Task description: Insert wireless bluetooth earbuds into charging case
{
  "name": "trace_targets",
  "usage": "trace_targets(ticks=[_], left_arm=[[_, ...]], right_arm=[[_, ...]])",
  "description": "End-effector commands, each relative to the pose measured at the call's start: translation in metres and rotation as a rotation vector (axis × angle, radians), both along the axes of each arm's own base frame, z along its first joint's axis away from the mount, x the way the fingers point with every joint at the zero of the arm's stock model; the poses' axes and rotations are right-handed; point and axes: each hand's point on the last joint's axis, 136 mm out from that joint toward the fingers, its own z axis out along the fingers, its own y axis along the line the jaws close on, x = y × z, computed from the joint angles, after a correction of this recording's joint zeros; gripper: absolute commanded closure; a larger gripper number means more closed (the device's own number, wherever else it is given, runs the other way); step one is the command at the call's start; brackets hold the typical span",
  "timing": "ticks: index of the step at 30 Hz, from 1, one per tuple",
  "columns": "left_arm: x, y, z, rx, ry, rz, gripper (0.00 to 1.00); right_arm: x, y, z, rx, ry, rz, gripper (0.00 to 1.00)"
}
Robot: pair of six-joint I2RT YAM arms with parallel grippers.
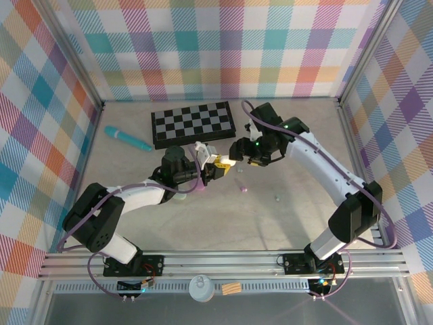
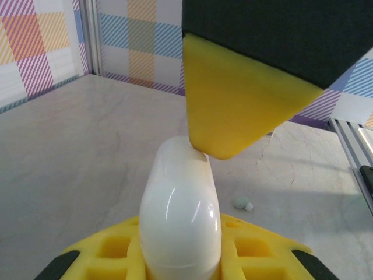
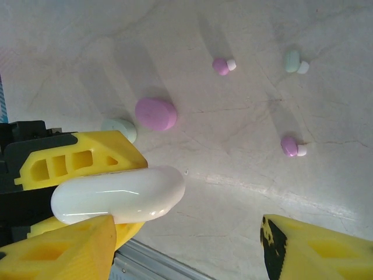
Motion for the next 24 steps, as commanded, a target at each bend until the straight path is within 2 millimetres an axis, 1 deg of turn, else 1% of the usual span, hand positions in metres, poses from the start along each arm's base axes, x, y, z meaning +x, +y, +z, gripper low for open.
trace_targets(ticks=[1, 3, 5, 6, 8, 11, 13, 14, 15, 18, 21, 24], left_arm=[[0.002, -0.003, 0.032, -0.061, -0.082, -0.027, 1.0], [-0.001, -0.002, 0.032, -0.059, -0.079, -0.039, 1.0], [-0.009, -0.001, 0.03, -0.05, -0.073, -0.076, 1.0], [-0.013, 0.0, 0.03, -0.044, -0.071, -0.09, 1.0], [-0.02, 0.002, 0.031, -0.036, -0.068, -0.122, 1.0], [-0.032, 0.004, 0.036, -0.034, -0.049, -0.187, 1.0], [-0.039, 0.006, 0.039, -0.042, -0.043, -0.213, 1.0], [-0.041, 0.006, 0.04, -0.047, -0.041, -0.228, 1.0], [-0.043, 0.007, 0.041, -0.048, -0.039, -0.236, 1.0], [-0.047, 0.008, 0.042, -0.049, -0.031, -0.252, 1.0], [-0.048, 0.009, 0.047, -0.053, -0.039, -0.249, 1.0], [-0.047, 0.01, 0.05, -0.056, -0.032, -0.243, 1.0]], right_arm=[[-0.002, -0.001, 0.024, 0.033, -0.105, 0.034, 0.32], [0.005, -0.001, 0.039, 0.057, -0.208, 0.045, 0.3], [0.015, -0.008, 0.053, 0.02, -0.353, 0.071, 0.29], [0.015, -0.008, 0.059, 0.01, -0.424, 0.128, 0.29], [0.01, -0.005, 0.065, -0.009, -0.56, 0.301, 0.29], [-0.004, 0.005, 0.063, -0.004, -0.648, 0.538, 0.27], [-0.022, 0.016, 0.06, 0.083, -0.666, 0.694, 0.28], [-0.025, 0.02, 0.06, 0.123, -0.671, 0.732, 0.31], [-0.026, 0.024, 0.061, 0.163, -0.669, 0.751, 0.33], [-0.036, 0.034, 0.068, 0.299, -0.649, 0.822, 0.35], [-0.043, 0.039, 0.069, 0.36, -0.633, 0.863, 0.42], [-0.055, 0.042, 0.067, 0.423, -0.596, 0.911, 0.44]])
